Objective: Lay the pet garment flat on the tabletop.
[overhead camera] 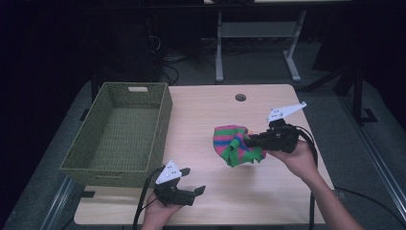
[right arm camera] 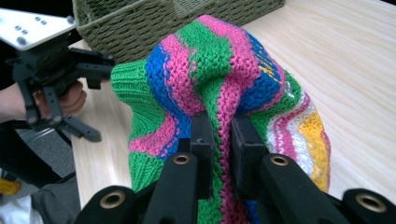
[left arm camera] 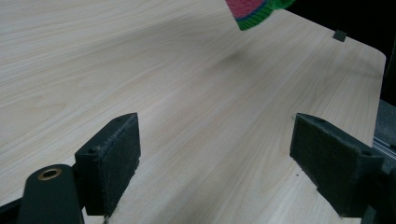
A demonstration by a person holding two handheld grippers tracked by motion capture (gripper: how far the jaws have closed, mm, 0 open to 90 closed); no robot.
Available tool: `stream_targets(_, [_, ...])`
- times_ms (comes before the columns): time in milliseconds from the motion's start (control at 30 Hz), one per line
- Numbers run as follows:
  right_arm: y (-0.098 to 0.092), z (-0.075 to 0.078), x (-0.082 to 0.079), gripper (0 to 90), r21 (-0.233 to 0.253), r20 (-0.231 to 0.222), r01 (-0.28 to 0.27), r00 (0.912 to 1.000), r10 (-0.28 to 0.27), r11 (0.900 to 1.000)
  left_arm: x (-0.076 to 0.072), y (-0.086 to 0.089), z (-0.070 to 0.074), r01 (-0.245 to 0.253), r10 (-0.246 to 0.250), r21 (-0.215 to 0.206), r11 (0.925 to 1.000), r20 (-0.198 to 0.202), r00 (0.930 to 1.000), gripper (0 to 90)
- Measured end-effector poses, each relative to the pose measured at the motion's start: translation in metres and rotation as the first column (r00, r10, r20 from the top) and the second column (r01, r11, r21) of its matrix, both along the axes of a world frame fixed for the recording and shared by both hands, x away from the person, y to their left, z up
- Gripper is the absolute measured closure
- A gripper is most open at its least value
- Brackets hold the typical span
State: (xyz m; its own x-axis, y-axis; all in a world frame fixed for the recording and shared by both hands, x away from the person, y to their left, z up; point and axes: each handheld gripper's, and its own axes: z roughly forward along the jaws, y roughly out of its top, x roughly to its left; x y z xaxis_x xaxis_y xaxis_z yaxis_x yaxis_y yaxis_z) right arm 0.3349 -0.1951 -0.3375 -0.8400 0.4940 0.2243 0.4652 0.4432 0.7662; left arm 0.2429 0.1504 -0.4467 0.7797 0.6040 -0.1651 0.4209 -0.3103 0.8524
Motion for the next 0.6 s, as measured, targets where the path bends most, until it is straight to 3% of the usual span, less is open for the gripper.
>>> stream_targets(133, [-0.004, -0.004, -0.016, 81.0, -0.004, 0.016, 0.006, 0.9999, -0.006, 1.000, 0.000, 0.000, 0.000, -0.005, 0.005, -0.007, 1.0000, -0.001, 1.0000, 15.8])
stream_targets(367, [-0.005, -0.011, -0.039, 81.0, 0.034, -0.014, 0.000, 0.9999, 0.000, 0.999, -0.001, 0.000, 0.000, -0.003, 0.003, -0.010, 0.9999, 0.004, 1.0000, 15.8])
stream_targets(600, [0.007, -0.025, -0.041, 81.0, 0.033, -0.073, 0.005, 0.9974, -0.002, 0.999, -0.001, 0.000, 0.001, -0.002, 0.002, -0.010, 1.0000, 0.010, 1.0000, 15.8])
